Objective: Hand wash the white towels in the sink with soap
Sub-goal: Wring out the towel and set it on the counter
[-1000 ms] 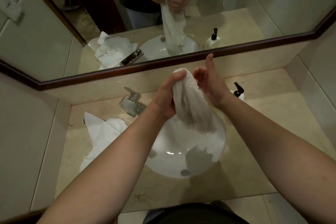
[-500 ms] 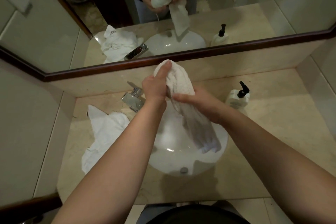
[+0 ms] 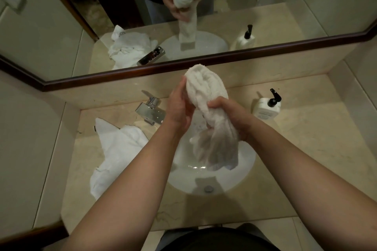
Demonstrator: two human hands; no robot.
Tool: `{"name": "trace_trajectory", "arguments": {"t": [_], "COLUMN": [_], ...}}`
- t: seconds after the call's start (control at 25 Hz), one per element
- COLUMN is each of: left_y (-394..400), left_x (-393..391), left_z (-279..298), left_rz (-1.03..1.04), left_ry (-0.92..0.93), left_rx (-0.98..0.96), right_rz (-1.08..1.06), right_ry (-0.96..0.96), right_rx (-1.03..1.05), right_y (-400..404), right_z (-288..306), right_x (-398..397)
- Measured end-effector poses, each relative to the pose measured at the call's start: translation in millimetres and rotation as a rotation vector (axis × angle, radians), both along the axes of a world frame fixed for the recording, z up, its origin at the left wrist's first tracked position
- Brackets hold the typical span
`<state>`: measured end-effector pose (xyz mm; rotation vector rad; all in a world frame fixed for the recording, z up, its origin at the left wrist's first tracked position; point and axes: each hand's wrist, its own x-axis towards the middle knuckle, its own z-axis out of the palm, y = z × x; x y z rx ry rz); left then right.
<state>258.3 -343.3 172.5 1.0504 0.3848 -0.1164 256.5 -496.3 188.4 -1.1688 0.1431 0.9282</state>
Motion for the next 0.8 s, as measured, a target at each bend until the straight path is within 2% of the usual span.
{"name": "trace_trajectory", "arguments": {"t": [0.08,0.28,0.44,0.64,0.8], "left_y": [-4,7,15,7,5], "left_x": [4,10,6,8,8], "left_z": [3,-11,-11,-28,-46], "left_rz": [-0.022,-0.113,-0.186,-0.019,0.054], "left_ry": [0.038,0.060,0.122,0.258,0.470], "left_rx": [-0.138,-0.134,-0.059,0.080,0.134], "right_rz": [0.012,0.073,-0.009,-0.162,-0.066], "right_ry": [0.099,0.238,0.242,-0.147,-0.544], "right_rx": [0.104,0.277,0.135,-0.433,-0.738], "right_y": [4,11,18,34,41], "right_z": [-6,-20,-18,-41,-58], "right_x": [3,0,-11,-16,-28]}}
